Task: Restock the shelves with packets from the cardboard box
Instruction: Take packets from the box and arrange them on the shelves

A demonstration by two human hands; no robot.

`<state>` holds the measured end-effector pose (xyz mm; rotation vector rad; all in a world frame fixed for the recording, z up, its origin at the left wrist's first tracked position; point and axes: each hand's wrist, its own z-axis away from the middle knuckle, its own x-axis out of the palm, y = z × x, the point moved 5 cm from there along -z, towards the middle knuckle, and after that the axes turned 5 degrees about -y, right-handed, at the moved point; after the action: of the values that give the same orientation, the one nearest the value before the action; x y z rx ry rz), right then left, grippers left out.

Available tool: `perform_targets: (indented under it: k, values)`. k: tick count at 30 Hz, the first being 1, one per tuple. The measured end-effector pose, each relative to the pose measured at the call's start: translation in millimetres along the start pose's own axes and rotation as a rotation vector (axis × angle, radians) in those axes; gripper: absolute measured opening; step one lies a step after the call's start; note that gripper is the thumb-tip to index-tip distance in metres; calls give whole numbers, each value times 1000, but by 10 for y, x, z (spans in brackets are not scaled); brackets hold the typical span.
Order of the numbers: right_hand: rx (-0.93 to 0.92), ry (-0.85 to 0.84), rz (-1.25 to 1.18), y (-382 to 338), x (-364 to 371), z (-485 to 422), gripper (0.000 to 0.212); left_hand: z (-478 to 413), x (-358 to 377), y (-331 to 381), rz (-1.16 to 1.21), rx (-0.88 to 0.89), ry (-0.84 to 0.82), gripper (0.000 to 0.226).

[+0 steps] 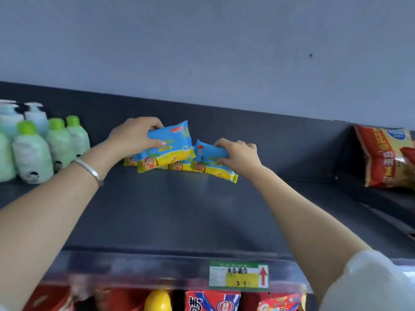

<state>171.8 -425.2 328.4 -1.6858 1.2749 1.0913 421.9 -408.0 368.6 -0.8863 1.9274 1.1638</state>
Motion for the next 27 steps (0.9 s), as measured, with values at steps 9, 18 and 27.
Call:
perform_targets:
  k: [9,18,27]
  values:
    - [-107,-129,-2,-447,493,-760,38,-172,-50,-824,-25,-77,7,19]
    - [-67,120,182,-588,576,-747,47,-374,157,-964,-187,-49,-115,21]
    - [-156,112,199,-624,527,-562,49,-638,454,-1034,-503,-26,-65,39]
